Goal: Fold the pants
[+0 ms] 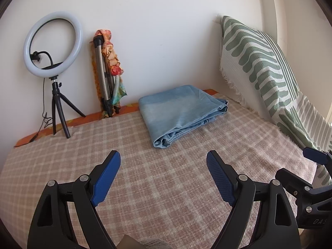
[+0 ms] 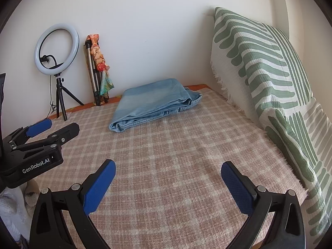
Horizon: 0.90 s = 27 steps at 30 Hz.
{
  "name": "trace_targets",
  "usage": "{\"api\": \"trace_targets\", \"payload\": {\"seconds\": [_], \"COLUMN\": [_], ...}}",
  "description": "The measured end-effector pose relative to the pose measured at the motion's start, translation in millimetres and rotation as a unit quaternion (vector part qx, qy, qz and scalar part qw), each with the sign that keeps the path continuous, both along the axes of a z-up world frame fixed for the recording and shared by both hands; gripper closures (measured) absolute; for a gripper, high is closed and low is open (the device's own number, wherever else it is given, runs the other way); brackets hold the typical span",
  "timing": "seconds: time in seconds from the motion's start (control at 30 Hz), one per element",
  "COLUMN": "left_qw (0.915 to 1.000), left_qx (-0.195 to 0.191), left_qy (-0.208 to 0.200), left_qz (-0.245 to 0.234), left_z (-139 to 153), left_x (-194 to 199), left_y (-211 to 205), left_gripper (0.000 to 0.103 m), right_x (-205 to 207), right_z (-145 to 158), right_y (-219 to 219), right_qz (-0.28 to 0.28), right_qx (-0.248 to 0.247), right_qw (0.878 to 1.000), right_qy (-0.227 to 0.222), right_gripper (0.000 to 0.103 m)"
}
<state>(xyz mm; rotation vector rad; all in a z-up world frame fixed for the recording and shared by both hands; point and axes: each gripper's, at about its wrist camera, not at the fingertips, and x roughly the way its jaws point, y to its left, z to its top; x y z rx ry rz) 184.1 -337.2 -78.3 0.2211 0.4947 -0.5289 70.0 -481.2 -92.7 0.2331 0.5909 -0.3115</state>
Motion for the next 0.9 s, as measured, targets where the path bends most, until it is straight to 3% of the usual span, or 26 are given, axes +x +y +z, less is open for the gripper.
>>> {"api": "trace_targets", "payload": {"seconds": [0.9], "left_qw": [1.0000], "left_qx": [0.002], "left_qy": [-0.007], "left_qz": [0.002], "left_z": [1.5], "left_x": [-2.2], "left_y": [-0.3], "left_gripper": [0.018], "right_x": [0.3], "right_z": [-3.8], "right_y": [-2.0], "right_qz": [0.001], "right_qx": [0.011], "right_qw": [1.000], "right_qy": [0.005], "right_gripper": [0.000]}}
